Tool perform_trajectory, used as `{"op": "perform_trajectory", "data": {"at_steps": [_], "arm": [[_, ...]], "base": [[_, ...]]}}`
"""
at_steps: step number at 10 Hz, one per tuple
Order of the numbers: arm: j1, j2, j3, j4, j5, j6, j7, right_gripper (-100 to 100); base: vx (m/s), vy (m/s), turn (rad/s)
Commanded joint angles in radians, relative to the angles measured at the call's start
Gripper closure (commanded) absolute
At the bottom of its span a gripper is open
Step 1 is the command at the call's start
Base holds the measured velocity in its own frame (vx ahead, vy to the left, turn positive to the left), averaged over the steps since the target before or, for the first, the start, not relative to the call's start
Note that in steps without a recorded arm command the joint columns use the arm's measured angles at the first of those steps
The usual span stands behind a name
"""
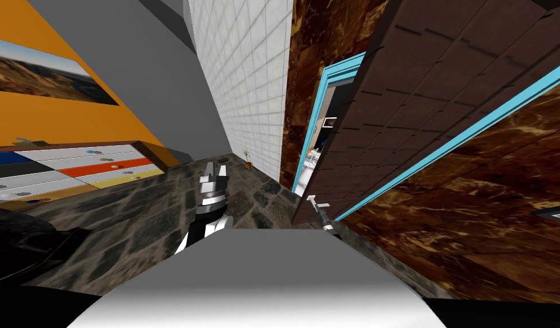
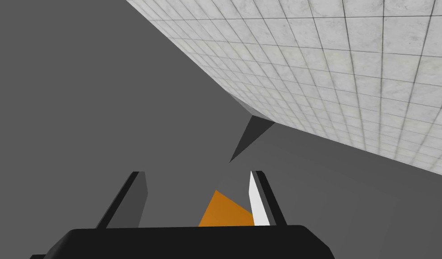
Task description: Pull the door open
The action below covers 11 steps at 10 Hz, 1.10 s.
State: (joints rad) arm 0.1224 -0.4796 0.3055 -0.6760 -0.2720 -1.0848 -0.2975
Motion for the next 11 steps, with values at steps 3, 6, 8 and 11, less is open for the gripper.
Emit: {"op": "perform_trajectory", "data": {"at_steps": [3, 6, 8, 11], "arm": [[0.001, 0.021, 0.004, -0.053, 0.017, 0.056, 0.018, 100], [-0.010, 0.037, -0.001, -0.092, 0.028, 0.104, 0.037, 100], [-0.017, 0.048, -0.005, -0.118, 0.036, 0.135, 0.049, 100], [-0.007, 0.033, 0.002, -0.082, 0.022, 0.096, 0.030, 100]], "base": [[-0.125, -0.063, 0.033], [-0.113, -0.118, 0.080], [-0.098, -0.143, 0.072], [-0.095, -0.013, 0.195]]}}
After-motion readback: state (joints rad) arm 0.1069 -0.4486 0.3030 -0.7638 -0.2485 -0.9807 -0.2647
